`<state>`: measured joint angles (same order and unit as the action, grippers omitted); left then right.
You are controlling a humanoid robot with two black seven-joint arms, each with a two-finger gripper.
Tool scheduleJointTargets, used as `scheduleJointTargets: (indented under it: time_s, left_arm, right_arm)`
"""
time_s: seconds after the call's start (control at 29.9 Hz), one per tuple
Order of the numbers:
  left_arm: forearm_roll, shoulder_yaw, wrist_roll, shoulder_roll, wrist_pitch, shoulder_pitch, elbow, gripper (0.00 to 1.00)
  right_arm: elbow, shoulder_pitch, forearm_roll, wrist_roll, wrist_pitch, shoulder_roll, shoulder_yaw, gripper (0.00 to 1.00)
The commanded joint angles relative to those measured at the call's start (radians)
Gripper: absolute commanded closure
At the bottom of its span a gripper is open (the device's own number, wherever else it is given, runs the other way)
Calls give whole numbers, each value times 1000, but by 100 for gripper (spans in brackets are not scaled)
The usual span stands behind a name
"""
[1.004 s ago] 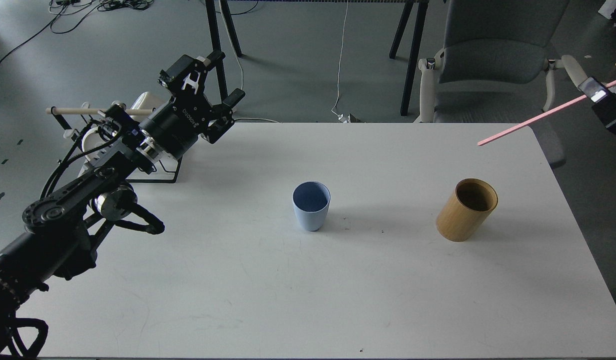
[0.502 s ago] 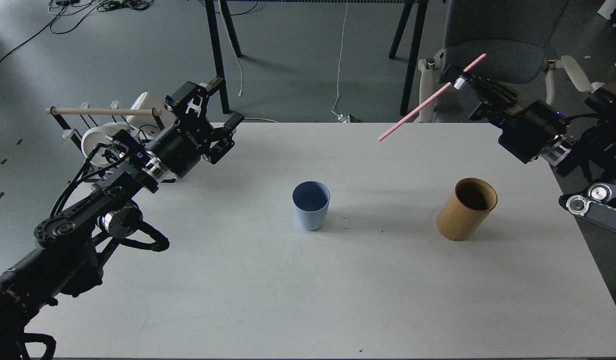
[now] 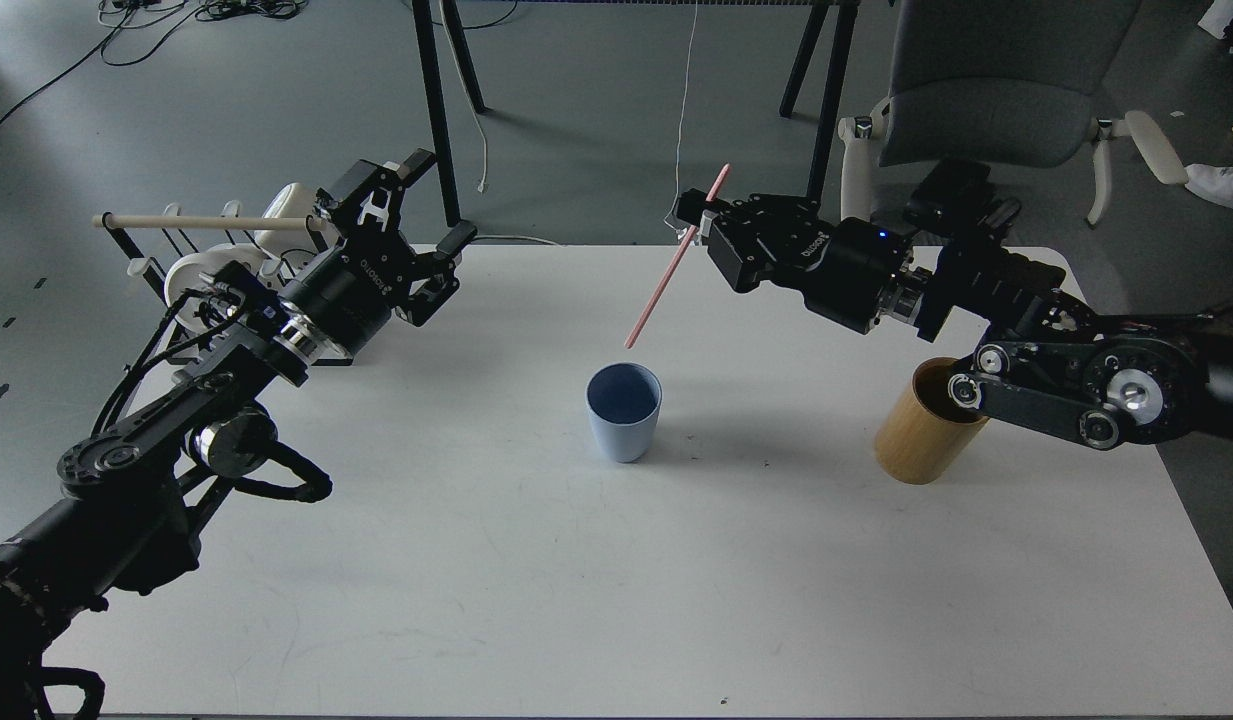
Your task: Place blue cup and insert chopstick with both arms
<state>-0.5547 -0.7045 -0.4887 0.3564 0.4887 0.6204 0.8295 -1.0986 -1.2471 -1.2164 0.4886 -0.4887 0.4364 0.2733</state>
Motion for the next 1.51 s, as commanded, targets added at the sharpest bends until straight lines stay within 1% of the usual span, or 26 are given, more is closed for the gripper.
scheduleJointTargets:
  time_s: [0.0,0.44,0.57,0.6,0.67,0.7,0.77,0.8,0.84,0.87,0.9,0.94,1.04,1.1,1.14,1.21,1.37,1.47]
  left_arm:
    - [1,0,0,-1,0,-4,0,11]
    - [6,0,0,-2,0,-4,0,11]
    - [6,0,0,-2,0,-4,0,11]
    - [6,0,0,-2,0,-4,-1,11]
    - [6,0,0,-2,0,-4,-1,10]
    - [6,0,0,-2,0,-4,0,10]
    - [6,0,0,-2,0,-4,-1,10]
    - [6,0,0,-2,0,-4,0,10]
    - [6,0,0,-2,0,-4,0,10]
    - [6,0,0,-2,0,-4,-1,10]
    - [6,0,0,-2,0,-4,-1,10]
    - [6,-1,0,-2,0,-4,-1,10]
    - [6,-1,0,-5,0,-2,-1,10]
    - [7,-3,0,-5,0,2,-1,10]
    - [7,-3,0,-5,0,7,-1,10]
    - [7,-3,0,-5,0,13,-1,10]
    - [32,-26,0,15,0,27,0,10]
    - [62,-27,0,44,0,56,2,10]
  right_arm:
    - [9,-8,0,0,0,-22,32,100]
    - [103,12,0,0,0,-131,96,100]
    - [135,26,0,0,0,-168,124,99]
    - [144,31,0,0,0,-176,132,98]
    - [146,41,2,0,0,-183,132,92]
    - [149,44,3,0,0,-188,129,86]
    - [148,45,5,0,0,-189,124,71]
    - [148,45,8,0,0,-189,121,59]
    - [148,45,12,0,0,-189,118,37]
    - [146,45,14,0,0,-188,116,22]
    - [146,45,20,0,0,-188,116,13]
    - [146,46,28,0,0,-188,116,8]
    - [144,45,58,0,0,-186,113,4]
    - [135,38,84,0,0,-183,98,3]
    - [129,34,101,0,0,-179,77,1]
    - [100,31,118,0,0,-165,20,1]
    - [-42,46,126,0,0,-3,-192,1]
    - [-121,92,156,0,0,57,-310,1]
